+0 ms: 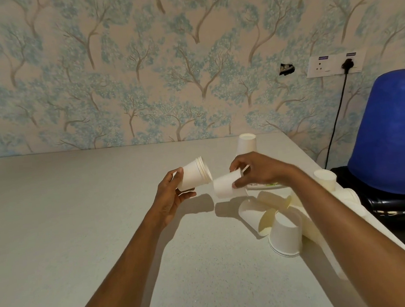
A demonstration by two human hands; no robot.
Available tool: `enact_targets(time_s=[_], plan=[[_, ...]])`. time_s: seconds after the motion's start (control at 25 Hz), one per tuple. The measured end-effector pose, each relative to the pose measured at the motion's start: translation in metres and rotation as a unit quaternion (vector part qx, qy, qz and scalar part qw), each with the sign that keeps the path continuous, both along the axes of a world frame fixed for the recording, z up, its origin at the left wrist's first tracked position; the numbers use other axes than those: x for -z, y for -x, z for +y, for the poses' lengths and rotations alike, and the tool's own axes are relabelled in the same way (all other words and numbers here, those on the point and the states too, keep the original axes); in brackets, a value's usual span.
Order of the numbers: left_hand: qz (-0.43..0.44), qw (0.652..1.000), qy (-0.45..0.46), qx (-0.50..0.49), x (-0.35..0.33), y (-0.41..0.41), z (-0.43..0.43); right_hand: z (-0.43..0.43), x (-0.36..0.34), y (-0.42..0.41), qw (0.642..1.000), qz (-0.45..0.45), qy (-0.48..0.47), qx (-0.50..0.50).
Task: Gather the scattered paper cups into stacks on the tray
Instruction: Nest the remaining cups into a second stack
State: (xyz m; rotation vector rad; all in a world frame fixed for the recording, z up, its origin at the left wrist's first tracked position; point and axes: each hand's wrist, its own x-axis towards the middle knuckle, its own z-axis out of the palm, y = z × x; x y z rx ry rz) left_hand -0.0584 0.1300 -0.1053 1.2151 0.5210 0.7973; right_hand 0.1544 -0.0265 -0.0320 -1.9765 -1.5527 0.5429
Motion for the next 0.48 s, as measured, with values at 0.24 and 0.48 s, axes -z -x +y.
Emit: enact_targets(time_s=[0.24, 0.48], plan=[[0.019, 1.0, -0.001, -0.002, 0.002, -0.002, -0.015, -0.022, -0.04, -0.011, 0.997, 0.004, -0.07, 0.019], [0.028, 0.998, -0.026, 0.05, -0.003, -0.013, -0.031, -0.014, -0.026, 0.006, 0.998, 0.003, -0.063, -0.004]])
